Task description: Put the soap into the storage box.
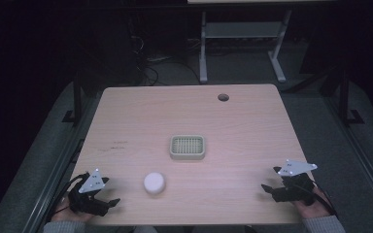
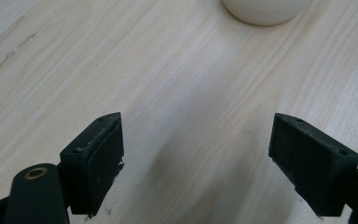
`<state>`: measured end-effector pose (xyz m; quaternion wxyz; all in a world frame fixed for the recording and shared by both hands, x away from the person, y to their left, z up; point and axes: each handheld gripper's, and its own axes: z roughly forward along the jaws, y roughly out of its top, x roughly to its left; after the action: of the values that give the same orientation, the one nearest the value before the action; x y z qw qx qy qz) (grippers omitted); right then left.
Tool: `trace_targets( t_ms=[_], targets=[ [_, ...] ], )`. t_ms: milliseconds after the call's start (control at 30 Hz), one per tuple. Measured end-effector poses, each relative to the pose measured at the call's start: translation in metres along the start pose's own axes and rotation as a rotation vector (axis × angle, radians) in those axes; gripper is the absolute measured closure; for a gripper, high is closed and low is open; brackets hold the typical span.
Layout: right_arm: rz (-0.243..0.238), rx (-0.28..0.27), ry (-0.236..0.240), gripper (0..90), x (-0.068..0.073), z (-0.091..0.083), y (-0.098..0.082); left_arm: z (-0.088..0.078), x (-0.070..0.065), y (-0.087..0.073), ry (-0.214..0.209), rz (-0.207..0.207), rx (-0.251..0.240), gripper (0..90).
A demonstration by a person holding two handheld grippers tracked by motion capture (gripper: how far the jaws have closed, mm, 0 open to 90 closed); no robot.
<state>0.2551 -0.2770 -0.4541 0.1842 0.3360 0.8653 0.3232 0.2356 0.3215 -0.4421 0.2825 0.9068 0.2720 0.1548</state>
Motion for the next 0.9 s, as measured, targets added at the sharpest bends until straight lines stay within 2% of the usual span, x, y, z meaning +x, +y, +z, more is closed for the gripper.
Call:
trace_targets(
  t_ms=[167,333,400,500,700,900],
  targets=[
    [0.004,-0.001,0.001,22.8,0.000,-0.001,-0.001,0.000,-0.001,0.002,-0.022,-0.007,-0.021,18.0],
    [0.003,-0.008,-0.006,22.8,-0.001,-0.004,-0.001,0.001,-0.005,0.006,-0.018,0.029,-0.014,18.0],
    [0.006,-0.010,-0.004,22.8,-0.001,-0.004,-0.001,0.001,-0.005,0.009,-0.036,0.023,-0.026,18.0],
    [0.011,-0.006,-0.007,22.8,0.000,-0.004,-0.001,0.002,-0.006,0.015,-0.059,0.029,-0.016,18.0],
    [0.027,-0.018,-0.011,22.8,-0.001,-0.006,-0.002,0.005,-0.007,0.037,-0.068,0.104,0.027,18.0],
    [0.032,-0.013,-0.011,22.8,-0.001,-0.005,-0.003,0.008,-0.008,0.051,-0.076,0.142,0.064,17.9]
  ],
)
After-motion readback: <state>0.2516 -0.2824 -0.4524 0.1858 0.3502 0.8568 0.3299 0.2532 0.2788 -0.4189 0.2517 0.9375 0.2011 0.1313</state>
